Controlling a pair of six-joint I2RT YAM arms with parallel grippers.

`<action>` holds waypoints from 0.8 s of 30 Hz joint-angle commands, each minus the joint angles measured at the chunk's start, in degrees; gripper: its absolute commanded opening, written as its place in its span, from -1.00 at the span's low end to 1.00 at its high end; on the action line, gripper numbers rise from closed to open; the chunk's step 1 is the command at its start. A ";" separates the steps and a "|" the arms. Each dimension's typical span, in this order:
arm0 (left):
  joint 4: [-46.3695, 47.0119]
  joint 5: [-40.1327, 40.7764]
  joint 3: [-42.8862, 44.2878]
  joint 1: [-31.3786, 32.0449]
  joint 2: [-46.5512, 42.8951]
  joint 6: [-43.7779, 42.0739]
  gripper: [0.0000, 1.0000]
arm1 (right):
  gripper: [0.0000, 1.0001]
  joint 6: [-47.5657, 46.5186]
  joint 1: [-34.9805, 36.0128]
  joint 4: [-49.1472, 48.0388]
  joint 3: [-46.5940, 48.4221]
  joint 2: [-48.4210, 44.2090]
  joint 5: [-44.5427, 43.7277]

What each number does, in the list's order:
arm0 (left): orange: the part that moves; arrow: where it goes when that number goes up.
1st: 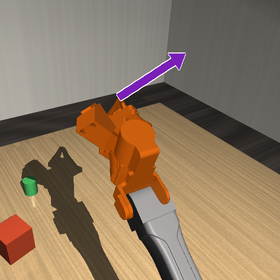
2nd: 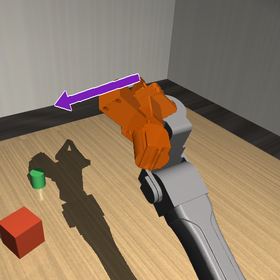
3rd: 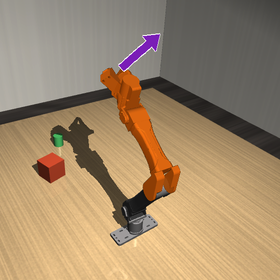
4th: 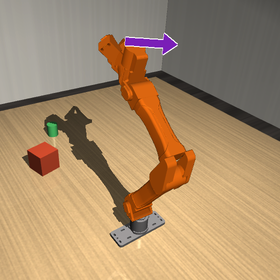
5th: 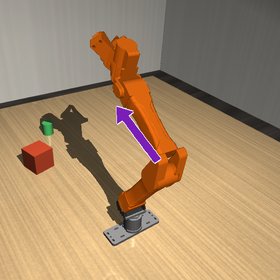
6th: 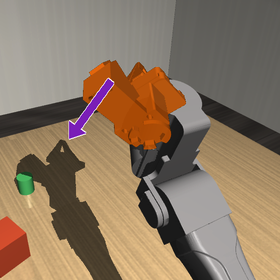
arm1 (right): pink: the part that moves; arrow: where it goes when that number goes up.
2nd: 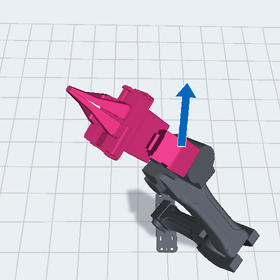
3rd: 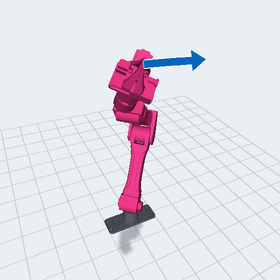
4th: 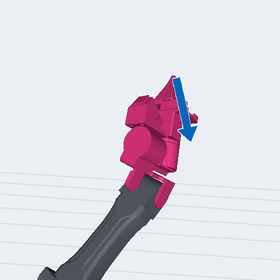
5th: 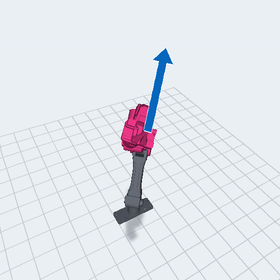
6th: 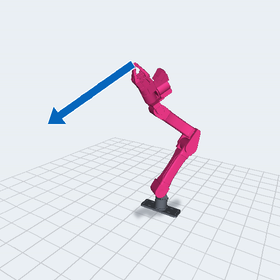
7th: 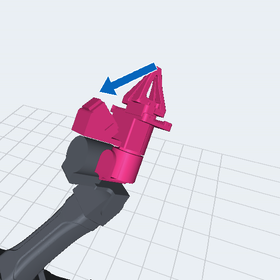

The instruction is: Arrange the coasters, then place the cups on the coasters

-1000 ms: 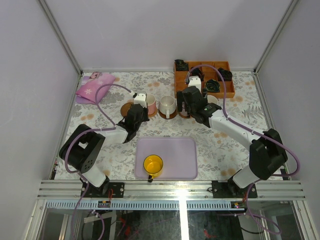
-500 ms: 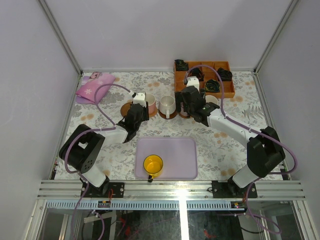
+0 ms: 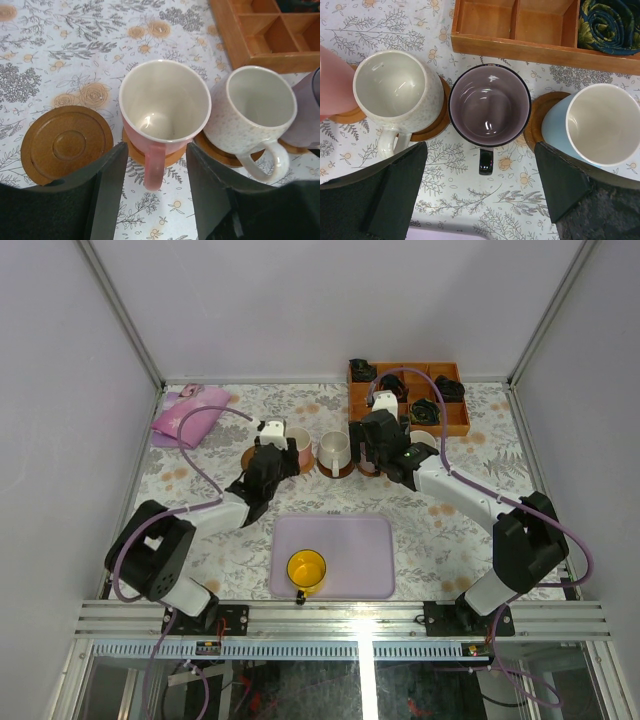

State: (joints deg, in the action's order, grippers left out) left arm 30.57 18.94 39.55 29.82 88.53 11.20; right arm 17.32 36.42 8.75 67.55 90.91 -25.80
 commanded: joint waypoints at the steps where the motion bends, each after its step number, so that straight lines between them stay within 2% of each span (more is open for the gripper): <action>1: -1.21 -0.24 -1.19 -0.29 -2.97 1.24 0.01 | 0.92 0.66 -0.39 -0.20 2.56 -0.28 0.59; 8: -3.06 -2.24 -0.85 -0.30 -1.93 3.32 0.08 | 0.92 1.39 -0.39 0.20 2.41 -0.43 0.97; 24: -5.80 -7.70 1.58 -0.29 1.71 4.57 0.07 | 0.92 1.65 -0.39 0.74 1.21 -1.86 0.92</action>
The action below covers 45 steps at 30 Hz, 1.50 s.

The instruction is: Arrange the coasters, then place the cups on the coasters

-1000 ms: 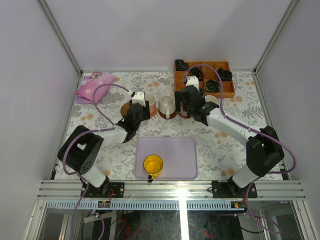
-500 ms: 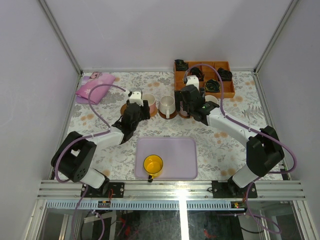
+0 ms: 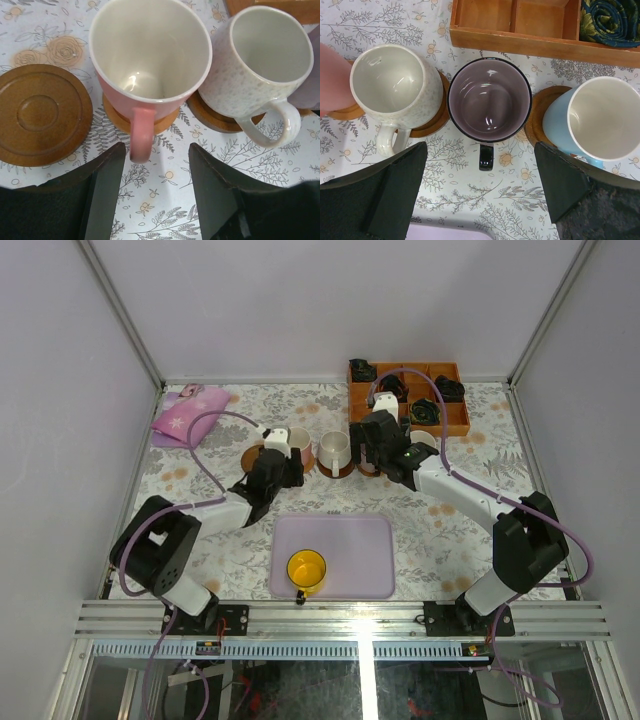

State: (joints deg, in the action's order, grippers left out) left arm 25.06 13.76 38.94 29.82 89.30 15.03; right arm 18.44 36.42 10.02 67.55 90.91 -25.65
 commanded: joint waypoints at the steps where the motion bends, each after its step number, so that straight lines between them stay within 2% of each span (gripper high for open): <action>1: -0.83 -2.95 2.52 -0.27 1.02 0.79 0.06 | 0.92 0.59 -0.39 -0.51 1.26 -1.80 0.85; 16: -3.91 -4.02 3.07 0.51 1.15 1.85 0.04 | 0.92 0.41 -0.39 -0.62 1.64 -1.01 2.14; 19: -6.27 -0.73 3.00 0.54 0.43 3.35 0.11 | 0.92 0.28 -0.39 -0.63 1.49 -1.08 2.03; 23: -10.04 3.00 2.87 0.54 -2.18 4.26 0.49 | 0.92 0.19 -0.39 -0.66 1.20 -1.43 1.87; 26: -14.05 4.50 2.80 0.55 -5.79 4.33 0.85 | 0.92 -0.11 -0.40 -0.57 1.28 -1.75 1.51; 27: -15.66 4.53 2.79 0.58 -7.35 4.25 0.90 | 0.92 -0.17 -0.39 -0.49 1.40 -1.85 1.38; 35: -36.40 -2.65 2.30 2.02 -24.36 7.30 0.94 | 0.90 -0.76 -0.39 0.80 1.27 -2.92 1.42; 40: -50.09 -5.61 1.06 7.58 -34.89 12.61 0.95 | 0.90 -0.64 -0.41 1.68 0.89 -2.94 1.90; 45: -57.59 -8.63 0.59 13.95 -41.79 19.73 0.97 | 0.92 0.24 -0.39 1.15 0.90 -2.77 3.22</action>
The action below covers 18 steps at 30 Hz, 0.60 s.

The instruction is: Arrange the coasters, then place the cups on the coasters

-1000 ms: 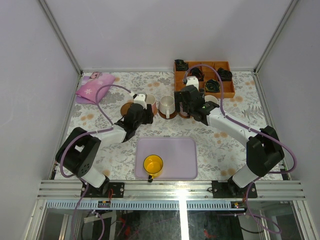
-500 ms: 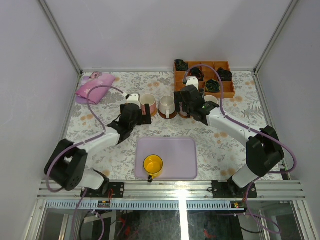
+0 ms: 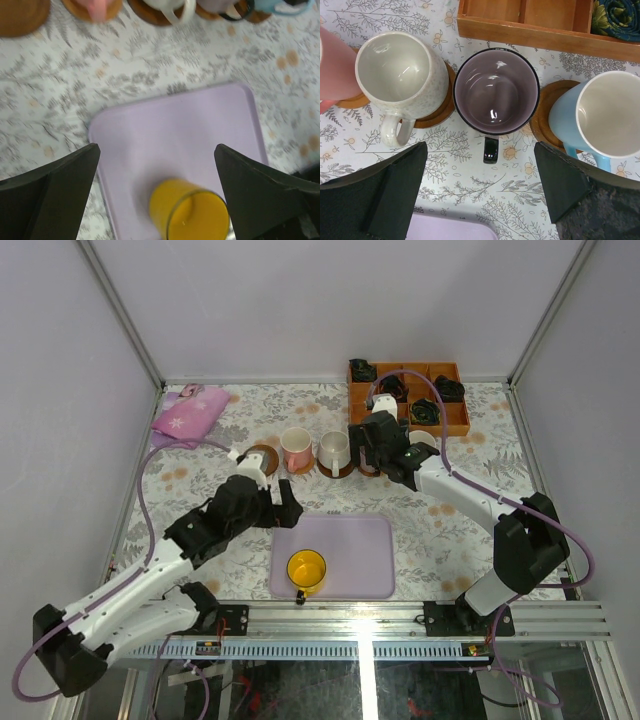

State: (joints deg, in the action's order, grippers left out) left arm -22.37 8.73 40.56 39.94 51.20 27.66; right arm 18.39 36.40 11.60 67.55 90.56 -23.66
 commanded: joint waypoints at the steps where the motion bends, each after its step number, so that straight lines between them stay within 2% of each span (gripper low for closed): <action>1: -11.06 -3.94 -1.17 5.29 -4.59 8.69 0.97 | 0.92 0.59 -0.37 -0.50 0.85 -2.34 1.63; 6: -15.55 -4.20 -1.36 12.80 -6.90 16.18 0.99 | 0.93 1.51 -0.36 -0.52 0.98 -2.01 3.33; 10: -17.95 -1.23 -2.02 20.76 -7.10 21.70 0.99 | 0.94 1.82 -0.37 -0.56 0.54 -2.33 3.59; 15: -18.55 2.62 -2.50 31.32 -4.72 28.06 0.99 | 0.95 1.82 -0.37 -1.00 -0.28 -2.92 3.73; 18: -18.94 4.70 -2.48 35.15 -2.31 29.78 0.99 | 0.96 1.88 -0.37 -0.85 -0.41 -3.00 3.73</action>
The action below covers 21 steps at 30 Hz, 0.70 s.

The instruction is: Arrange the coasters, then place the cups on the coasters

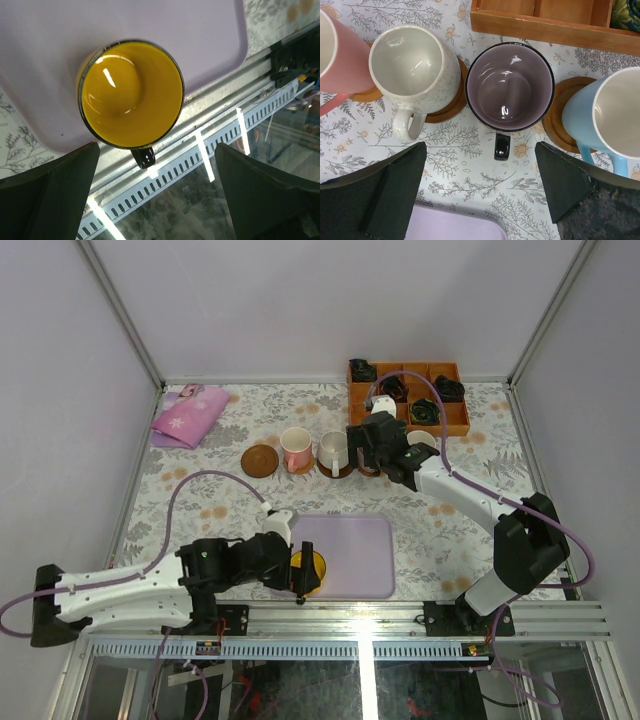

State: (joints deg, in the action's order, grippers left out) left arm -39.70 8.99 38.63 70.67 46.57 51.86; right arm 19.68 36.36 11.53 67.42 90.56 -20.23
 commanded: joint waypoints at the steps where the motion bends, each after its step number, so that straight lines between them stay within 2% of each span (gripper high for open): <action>1: -1.68 5.35 -0.76 5.54 2.97 6.11 0.99 | 0.96 0.69 -0.32 -0.80 -0.36 -3.02 0.34; 6: -0.50 8.84 -1.71 8.31 5.91 7.48 0.98 | 0.96 0.62 -0.32 -0.87 -0.72 -3.21 0.43; 14: 1.00 13.07 -4.37 10.27 6.70 6.64 0.74 | 0.97 0.46 -0.32 -0.89 -1.14 -3.29 0.16; 16: 1.53 13.57 -5.69 10.27 6.48 6.34 0.62 | 0.98 0.63 -0.32 -0.87 -1.26 -3.42 0.15; 21: 3.27 13.86 -7.05 10.31 8.41 5.50 0.18 | 0.98 0.75 -0.32 -0.64 -1.55 -3.55 -0.13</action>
State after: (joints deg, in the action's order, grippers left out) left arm -39.42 19.79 32.67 80.64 53.87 57.80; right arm 19.92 36.36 11.53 65.95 89.52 -19.97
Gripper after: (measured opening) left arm 0.643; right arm 0.985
